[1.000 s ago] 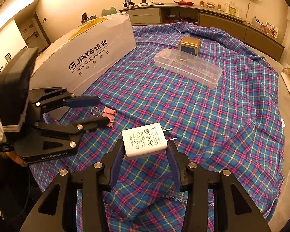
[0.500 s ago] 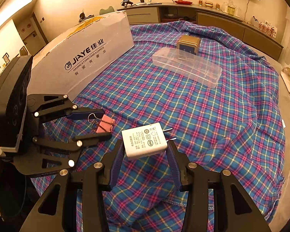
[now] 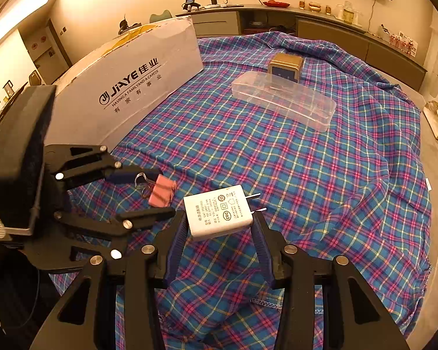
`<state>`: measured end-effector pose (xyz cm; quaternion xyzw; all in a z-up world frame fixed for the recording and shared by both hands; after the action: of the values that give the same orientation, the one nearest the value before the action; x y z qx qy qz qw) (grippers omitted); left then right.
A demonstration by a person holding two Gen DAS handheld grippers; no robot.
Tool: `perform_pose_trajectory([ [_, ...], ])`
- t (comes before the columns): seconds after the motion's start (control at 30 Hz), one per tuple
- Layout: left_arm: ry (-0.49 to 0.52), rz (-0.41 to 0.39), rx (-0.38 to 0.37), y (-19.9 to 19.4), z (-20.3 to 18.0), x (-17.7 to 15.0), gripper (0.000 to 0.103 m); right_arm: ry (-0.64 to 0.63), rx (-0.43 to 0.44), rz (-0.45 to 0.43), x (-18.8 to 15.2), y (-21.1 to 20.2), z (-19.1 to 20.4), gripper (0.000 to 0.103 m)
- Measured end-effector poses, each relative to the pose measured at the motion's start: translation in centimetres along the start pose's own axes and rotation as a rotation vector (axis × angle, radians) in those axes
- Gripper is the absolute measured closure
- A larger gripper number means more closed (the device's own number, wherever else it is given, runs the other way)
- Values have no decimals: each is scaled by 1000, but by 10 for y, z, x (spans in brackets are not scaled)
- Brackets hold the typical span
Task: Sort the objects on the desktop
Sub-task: 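Grasp the pink binder clips with the left tool, then carry the pink binder clips and white charger over the cardboard box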
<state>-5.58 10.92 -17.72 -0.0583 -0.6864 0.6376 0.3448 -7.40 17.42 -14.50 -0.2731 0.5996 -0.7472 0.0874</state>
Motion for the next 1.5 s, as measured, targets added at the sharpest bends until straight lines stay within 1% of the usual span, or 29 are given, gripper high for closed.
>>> perform_pose_trajectory([
  [0.13, -20, -19, -5, -6, 1, 0, 66, 10, 3, -15, 2, -4, -3, 57],
  [0.27, -48, -58, -19, -24, 4, 5, 66, 12, 7, -33, 4, -9, -3, 57],
  [0.47, -71, -98, -8, -47, 8, 9, 66, 18, 1, -60, 6, -18, 2, 57],
  [0.7, -128, -189, -2, -95, 21, 12, 66, 18, -6, -97, 8, -36, 20, 57],
  [0.77, -147, -215, -9, -108, 26, 12, 66, 13, -9, -108, 11, -43, 27, 57],
  [0.9, -183, -260, -14, -131, 39, 9, 66, 3, 0, -132, 20, -59, 45, 57],
  [1.13, -292, -311, -16, -161, 75, 1, 66, -53, -26, -169, 44, -86, 80, 57],
  [1.3, -374, -311, 8, -170, 101, -8, 66, -77, -22, -185, 59, -101, 100, 57],
  [1.5, -456, -311, 18, -176, 129, -19, 66, -123, -34, -197, 77, -113, 126, 57],
])
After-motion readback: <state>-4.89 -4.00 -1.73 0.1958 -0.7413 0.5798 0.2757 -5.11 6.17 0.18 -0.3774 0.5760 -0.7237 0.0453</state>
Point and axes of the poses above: each gripper's, at about its wrist camera, not at the fingertips, and y roughly the way its jaws point, z to its left, x to its top, the point moved 7 cm from there along y, roughly the way its jaws point, and after that the axes turned 15 degrees about z, right-handed, at the moved point
